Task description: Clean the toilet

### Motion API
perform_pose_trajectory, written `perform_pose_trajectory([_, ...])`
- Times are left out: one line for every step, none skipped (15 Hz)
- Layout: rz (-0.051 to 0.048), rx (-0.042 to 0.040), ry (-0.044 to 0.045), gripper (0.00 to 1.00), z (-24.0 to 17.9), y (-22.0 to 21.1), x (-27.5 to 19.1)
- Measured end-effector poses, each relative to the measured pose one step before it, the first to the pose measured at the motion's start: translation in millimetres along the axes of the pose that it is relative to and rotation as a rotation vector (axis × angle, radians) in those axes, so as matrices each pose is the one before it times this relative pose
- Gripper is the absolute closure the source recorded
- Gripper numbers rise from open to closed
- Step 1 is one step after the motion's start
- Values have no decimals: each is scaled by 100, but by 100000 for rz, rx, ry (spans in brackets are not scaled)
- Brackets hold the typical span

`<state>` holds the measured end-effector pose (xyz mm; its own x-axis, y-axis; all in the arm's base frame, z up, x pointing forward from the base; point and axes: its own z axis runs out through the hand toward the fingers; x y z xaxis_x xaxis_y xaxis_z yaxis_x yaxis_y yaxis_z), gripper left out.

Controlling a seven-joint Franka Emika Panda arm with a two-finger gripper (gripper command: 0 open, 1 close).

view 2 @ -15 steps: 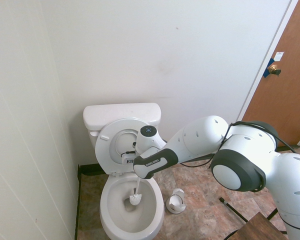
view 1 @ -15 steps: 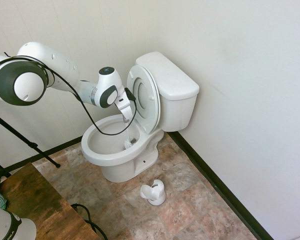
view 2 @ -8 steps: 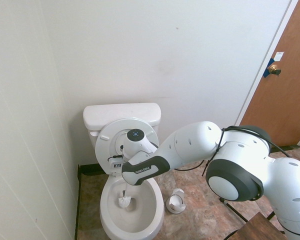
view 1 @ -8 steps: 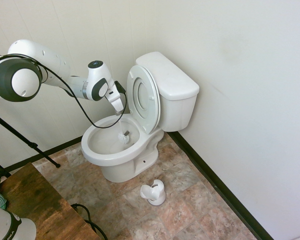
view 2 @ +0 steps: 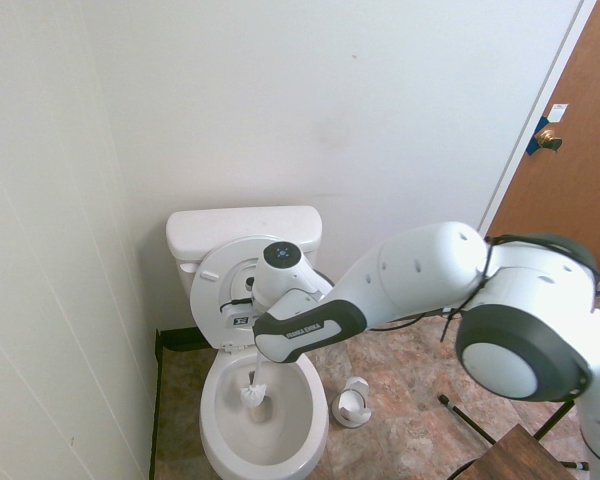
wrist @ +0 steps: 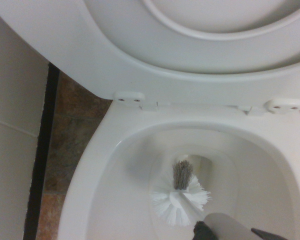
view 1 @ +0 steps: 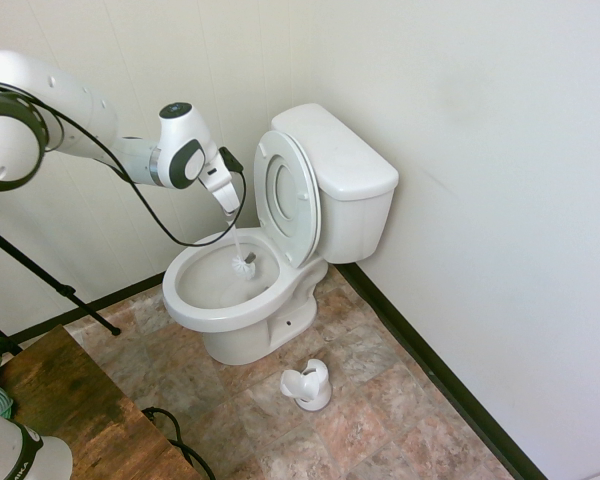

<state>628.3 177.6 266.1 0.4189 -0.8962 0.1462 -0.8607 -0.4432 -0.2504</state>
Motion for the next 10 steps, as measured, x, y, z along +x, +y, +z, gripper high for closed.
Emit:
perform_pose_trajectory([321, 707, 1020, 100, -2113, 543, 565])
perform_pose_trajectory([615, 772, 971, 100, -2292, 559, 834])
perform_pose_trajectory([688, 649, 805, 100, -2376, 592, 1017])
perform_pose_trajectory([969, 800, 861, 100, -2272, 573, 1197])
perform_pose_trajectory([1533, 795, 884, 100, -2119, 671, 1440])
perform_pose_trajectory([2120, 761, 757, 100, -1839, 737, 1577])
perform_pose_trajectory([2136, 454, 922, 100, -1389, 707, 1581])
perform_pose_trajectory([2071, 145, 1106, 100, -1031, 772, 1644])
perform_pose_trajectory([2042, -42, 920, 100, -647, 868, 1662])
perform_pose_trajectory([1810, -421, 1219, 100, -224, 817, 1541])
